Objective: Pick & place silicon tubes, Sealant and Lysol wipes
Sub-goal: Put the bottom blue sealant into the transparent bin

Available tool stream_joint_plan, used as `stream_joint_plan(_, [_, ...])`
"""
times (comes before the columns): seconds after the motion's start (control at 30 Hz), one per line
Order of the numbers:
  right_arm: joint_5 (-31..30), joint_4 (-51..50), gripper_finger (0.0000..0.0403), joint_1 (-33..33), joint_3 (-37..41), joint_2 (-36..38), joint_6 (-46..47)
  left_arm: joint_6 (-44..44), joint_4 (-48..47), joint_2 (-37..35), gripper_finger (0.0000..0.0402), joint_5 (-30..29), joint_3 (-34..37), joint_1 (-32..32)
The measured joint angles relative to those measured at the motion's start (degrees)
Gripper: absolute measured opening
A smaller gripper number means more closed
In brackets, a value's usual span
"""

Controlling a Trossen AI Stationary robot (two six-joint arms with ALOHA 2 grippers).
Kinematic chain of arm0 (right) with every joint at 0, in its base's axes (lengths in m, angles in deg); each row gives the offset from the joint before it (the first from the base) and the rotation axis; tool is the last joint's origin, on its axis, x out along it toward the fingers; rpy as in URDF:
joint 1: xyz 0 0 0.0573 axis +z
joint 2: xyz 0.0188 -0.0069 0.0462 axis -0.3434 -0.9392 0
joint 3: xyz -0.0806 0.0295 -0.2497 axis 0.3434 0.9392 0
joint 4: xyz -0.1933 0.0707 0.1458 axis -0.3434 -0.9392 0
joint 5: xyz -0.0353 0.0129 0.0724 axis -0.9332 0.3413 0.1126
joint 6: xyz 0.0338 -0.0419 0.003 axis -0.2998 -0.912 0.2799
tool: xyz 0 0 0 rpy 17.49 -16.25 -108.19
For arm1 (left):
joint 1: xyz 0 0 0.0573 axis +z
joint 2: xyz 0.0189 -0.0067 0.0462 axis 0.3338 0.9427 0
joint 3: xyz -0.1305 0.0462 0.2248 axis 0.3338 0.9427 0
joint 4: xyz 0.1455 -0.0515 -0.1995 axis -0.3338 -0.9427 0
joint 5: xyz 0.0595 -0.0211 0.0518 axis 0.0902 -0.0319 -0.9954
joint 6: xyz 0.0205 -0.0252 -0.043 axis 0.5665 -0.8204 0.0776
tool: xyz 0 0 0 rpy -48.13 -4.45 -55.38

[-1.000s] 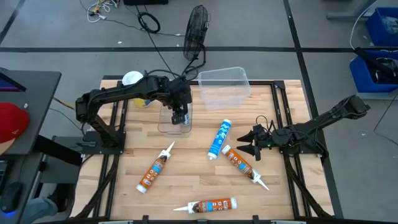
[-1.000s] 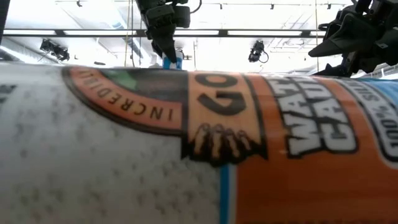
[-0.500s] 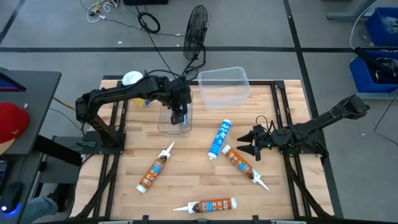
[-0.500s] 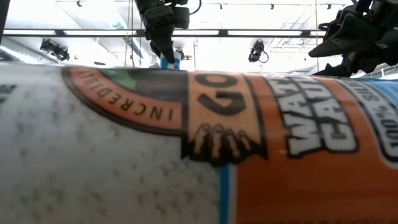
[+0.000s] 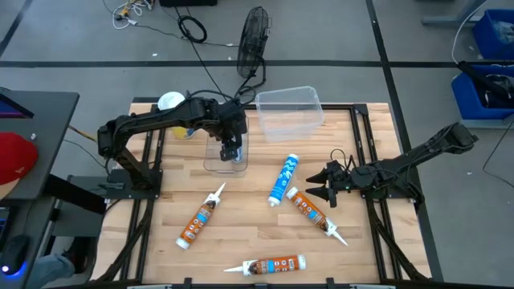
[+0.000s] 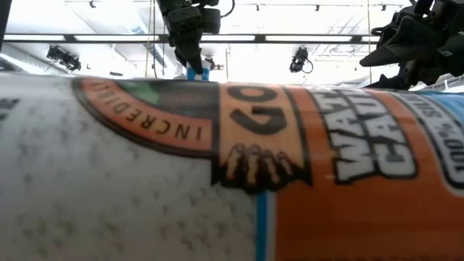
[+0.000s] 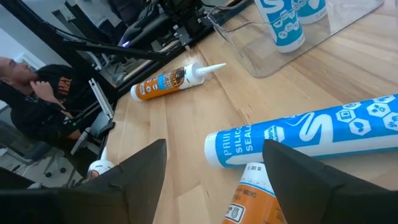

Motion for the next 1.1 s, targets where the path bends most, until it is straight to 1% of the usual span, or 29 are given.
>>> stream_joint_plan(1.1, [-0.02,0.0,0.0272,-0.01,0.0,0.0,-0.27,2.54,0.36,0.01,0.0234,-0.04,0.02,0.05])
